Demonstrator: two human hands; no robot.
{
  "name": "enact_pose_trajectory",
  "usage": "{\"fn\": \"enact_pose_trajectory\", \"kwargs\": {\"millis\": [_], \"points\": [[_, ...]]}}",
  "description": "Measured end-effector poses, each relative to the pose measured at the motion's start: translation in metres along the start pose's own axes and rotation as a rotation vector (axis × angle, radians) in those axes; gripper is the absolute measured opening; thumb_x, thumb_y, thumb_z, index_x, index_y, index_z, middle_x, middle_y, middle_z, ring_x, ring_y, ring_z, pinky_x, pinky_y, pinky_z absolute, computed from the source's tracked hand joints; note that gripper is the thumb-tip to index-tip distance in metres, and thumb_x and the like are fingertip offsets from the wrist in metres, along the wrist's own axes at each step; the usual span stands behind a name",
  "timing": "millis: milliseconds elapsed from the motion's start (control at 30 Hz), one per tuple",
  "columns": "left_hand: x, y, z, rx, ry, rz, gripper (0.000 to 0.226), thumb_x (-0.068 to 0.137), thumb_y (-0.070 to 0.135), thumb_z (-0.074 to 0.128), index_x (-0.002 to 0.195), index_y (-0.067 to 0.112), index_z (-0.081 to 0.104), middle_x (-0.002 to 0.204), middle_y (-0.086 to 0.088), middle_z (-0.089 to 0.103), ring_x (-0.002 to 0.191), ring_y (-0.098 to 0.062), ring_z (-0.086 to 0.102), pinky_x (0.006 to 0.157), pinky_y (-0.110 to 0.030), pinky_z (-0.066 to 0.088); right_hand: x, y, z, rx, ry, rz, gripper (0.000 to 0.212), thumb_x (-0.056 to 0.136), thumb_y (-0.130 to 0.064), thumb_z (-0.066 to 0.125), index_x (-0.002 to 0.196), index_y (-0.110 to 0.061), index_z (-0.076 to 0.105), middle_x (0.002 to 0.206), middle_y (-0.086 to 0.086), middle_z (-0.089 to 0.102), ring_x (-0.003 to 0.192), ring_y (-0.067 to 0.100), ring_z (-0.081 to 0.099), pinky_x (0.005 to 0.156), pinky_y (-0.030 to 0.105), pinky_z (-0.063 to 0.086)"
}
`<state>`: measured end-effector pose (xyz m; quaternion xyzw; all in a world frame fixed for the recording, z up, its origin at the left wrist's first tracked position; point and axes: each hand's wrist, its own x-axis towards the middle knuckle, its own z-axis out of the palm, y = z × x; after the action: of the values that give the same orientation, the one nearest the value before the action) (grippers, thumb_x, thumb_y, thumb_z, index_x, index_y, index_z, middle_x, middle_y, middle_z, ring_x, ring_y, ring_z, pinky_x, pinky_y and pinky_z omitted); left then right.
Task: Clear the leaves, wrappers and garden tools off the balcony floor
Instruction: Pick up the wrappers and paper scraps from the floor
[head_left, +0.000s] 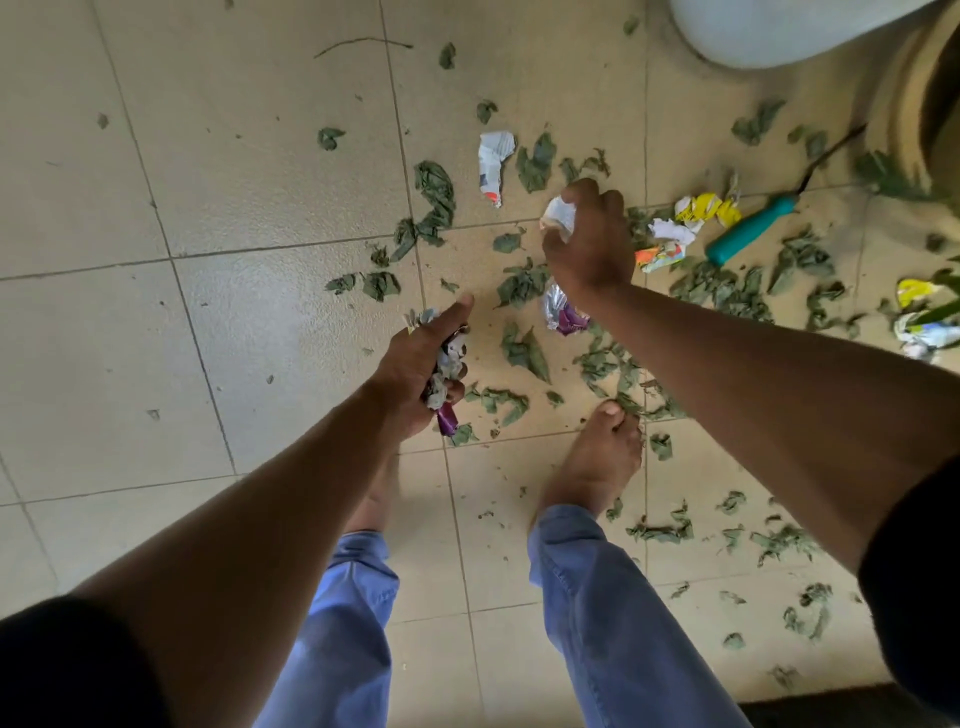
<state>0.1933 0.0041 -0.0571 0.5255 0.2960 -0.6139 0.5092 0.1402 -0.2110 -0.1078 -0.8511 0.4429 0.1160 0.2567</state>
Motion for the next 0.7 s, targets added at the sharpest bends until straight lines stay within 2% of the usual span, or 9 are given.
{"fn": "enact_pose_trajectory", "kwargs": {"millis": [100,200,233,300,400,500,567,633,700], "points": [[0.002,0.002,-0.001,0.040,0.031,0.006,0.045,0.074,0.063,0.083,0.083,0.026,0.059,0.065,0.003,0.043,0.051,-0.012,0.037,0.041,-0.019,0.028,0.010,0.009,0.005,-0.051,-0.040,0.054,0.041,0.088,-0.022,0.069,0.126,-0.020,0.054,0.128,0.009,0.053,0.111,0.034,0.060,0.081,0.038,0.050],[0.005,0.003,-0.002,0.041,0.089,-0.001,0.069,0.071,0.072,0.077,0.112,0.017,0.069,0.060,0.007,0.050,0.045,-0.009,0.045,0.039,-0.019,0.033,0.011,0.015,0.008,-0.053,-0.060,0.069,0.032,0.089,-0.018,0.068,0.119,-0.018,0.059,0.126,0.009,0.057,0.112,0.033,0.059,0.083,0.038,0.049],[0.007,0.003,-0.002,0.028,0.090,-0.010,0.067,0.074,0.072,0.075,0.111,0.016,0.069,0.059,0.007,0.051,0.044,-0.009,0.045,0.039,-0.020,0.033,0.012,0.016,0.008,-0.043,-0.061,0.065,0.027,0.090,-0.018,0.066,0.117,-0.017,0.062,0.124,0.010,0.058,0.111,0.032,0.060,0.084,0.038,0.049],[0.008,0.003,-0.002,-0.002,0.075,-0.028,0.048,0.081,0.067,0.072,0.090,0.020,0.067,0.058,0.006,0.049,0.043,-0.010,0.043,0.039,-0.019,0.032,0.011,0.015,0.005,-0.006,-0.039,0.059,0.017,0.093,-0.018,0.062,0.110,-0.016,0.066,0.118,0.011,0.063,0.107,0.031,0.061,0.083,0.035,0.049],[0.010,0.005,0.001,-0.040,0.096,-0.046,0.035,0.087,0.049,0.072,0.069,0.026,0.054,0.059,0.004,0.045,0.048,-0.013,0.037,0.042,-0.018,0.028,0.003,0.006,-0.004,0.223,0.050,0.090,0.010,0.091,-0.016,0.065,0.098,-0.010,0.070,0.099,0.010,0.070,0.090,0.019,0.063,0.072,0.027,0.048],[0.009,0.012,0.006,-0.042,0.116,-0.022,0.019,0.092,0.034,0.066,0.080,0.019,0.062,0.074,0.000,0.062,0.051,-0.013,0.043,0.043,-0.018,0.033,-0.020,-0.010,-0.017,0.537,0.060,0.110,0.001,0.088,-0.008,0.070,0.089,-0.008,0.070,0.080,0.000,0.068,0.067,-0.005,0.058,0.060,0.013,0.044],[0.006,0.020,0.009,-0.054,0.086,-0.002,0.012,0.094,0.027,0.060,0.089,0.016,0.062,0.091,-0.004,0.068,0.048,-0.011,0.045,0.042,-0.017,0.034,-0.039,-0.020,-0.022,0.672,-0.023,0.126,0.007,0.088,-0.006,0.072,0.084,-0.011,0.068,0.075,0.001,0.068,0.065,0.003,0.061,0.060,0.019,0.048],[0.001,0.028,0.013,-0.051,0.042,0.007,0.010,0.095,0.025,0.060,0.089,0.017,0.061,0.087,-0.004,0.065,0.048,-0.010,0.045,0.041,-0.017,0.033,-0.058,-0.028,-0.024,0.786,-0.120,0.134,0.005,0.088,-0.005,0.072,0.090,-0.009,0.070,0.079,0.005,0.071,0.068,0.013,0.065,0.063,0.024,0.051],[-0.003,0.037,0.017,-0.031,-0.015,0.014,0.015,0.097,0.030,0.060,0.089,0.018,0.064,0.078,-0.001,0.061,0.049,-0.010,0.041,0.040,-0.018,0.032,-0.075,-0.038,-0.022,0.831,-0.167,0.105,0.013,0.089,-0.003,0.072,0.100,-0.008,0.071,0.087,0.004,0.074,0.076,0.013,0.069,0.069,0.024,0.054]]}}
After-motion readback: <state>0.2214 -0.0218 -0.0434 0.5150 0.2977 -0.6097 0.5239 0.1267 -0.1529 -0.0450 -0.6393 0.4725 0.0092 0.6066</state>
